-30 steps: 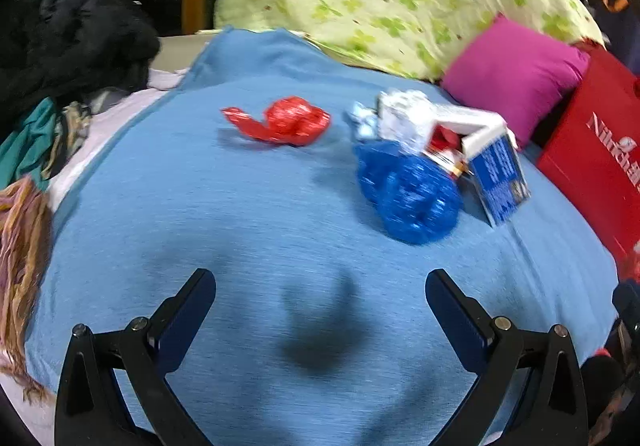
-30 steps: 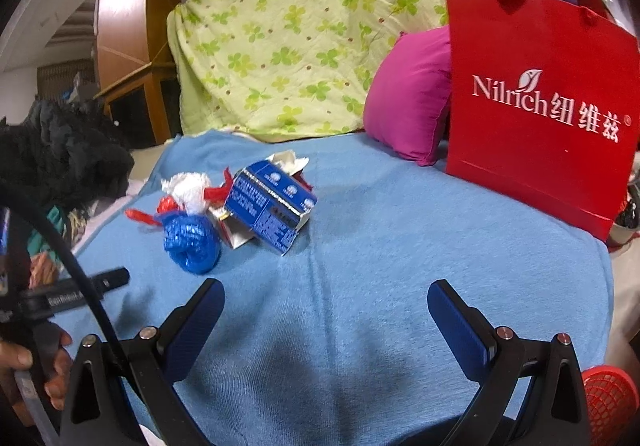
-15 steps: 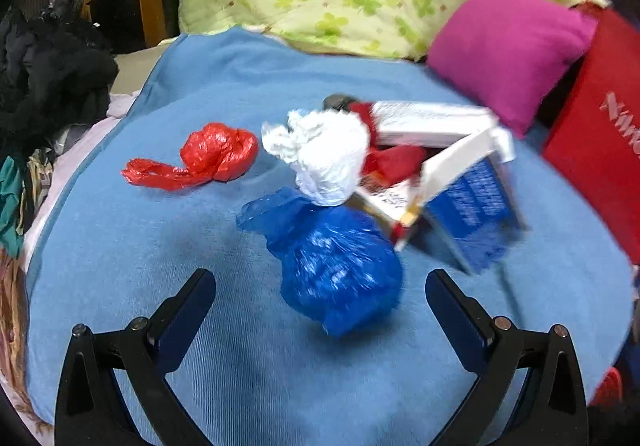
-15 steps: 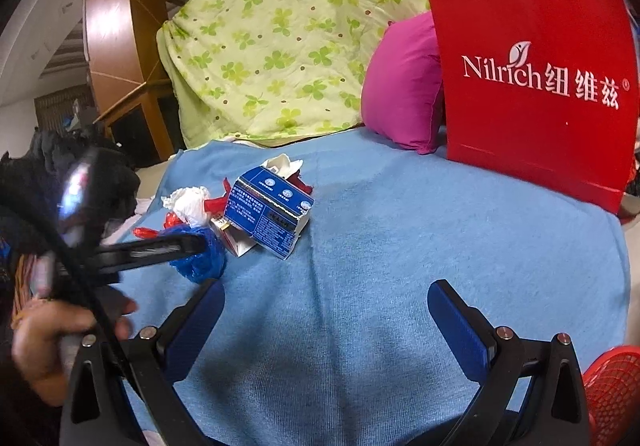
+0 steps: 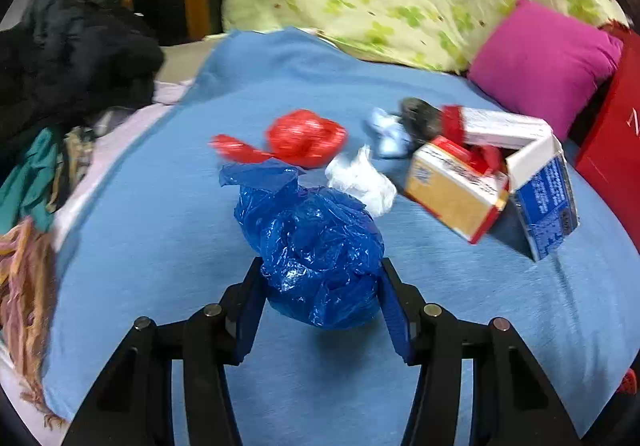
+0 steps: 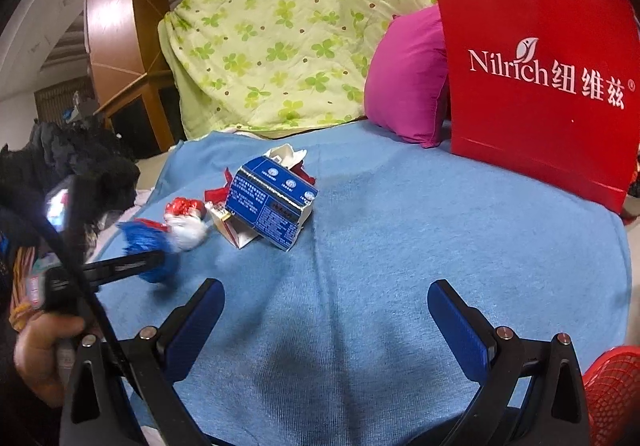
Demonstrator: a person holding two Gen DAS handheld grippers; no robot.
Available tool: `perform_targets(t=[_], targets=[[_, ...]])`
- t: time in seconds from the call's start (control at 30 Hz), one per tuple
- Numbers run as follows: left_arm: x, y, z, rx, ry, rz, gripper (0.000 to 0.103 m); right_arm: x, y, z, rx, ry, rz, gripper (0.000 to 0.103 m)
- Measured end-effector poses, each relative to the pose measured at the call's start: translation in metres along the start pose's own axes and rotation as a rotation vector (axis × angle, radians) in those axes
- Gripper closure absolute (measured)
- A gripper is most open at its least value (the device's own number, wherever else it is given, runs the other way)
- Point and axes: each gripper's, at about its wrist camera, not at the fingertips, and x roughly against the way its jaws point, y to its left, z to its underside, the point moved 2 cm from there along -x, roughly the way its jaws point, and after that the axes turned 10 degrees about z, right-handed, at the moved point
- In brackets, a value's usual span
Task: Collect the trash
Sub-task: 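Lower the left gripper onto the blue plastic bag and close it, then grasp the blue-and-white box with the right gripper while the left gripper holds the blue bag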
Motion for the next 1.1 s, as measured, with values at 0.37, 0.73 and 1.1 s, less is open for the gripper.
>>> perform_targets(t=[0.37,0.73,1.1], targets=[[0.007,0.031,-0.002,0.117,-0.048,-0.040,0.047,-0.034,0.025,-0.020,-0.033,0.185,-0.071,0.000],[0.002,0.036,-0.005,0.140,-0.028,0.005,0.047,-0.094,0.080,-0.094,0.131,0.169,-0.036,0.000],[0.000,0.033,-0.006,0.139,-0.027,0.014,0.047,-0.146,0.044,-0.085,-0.350,0.316,-0.099,0.000]])
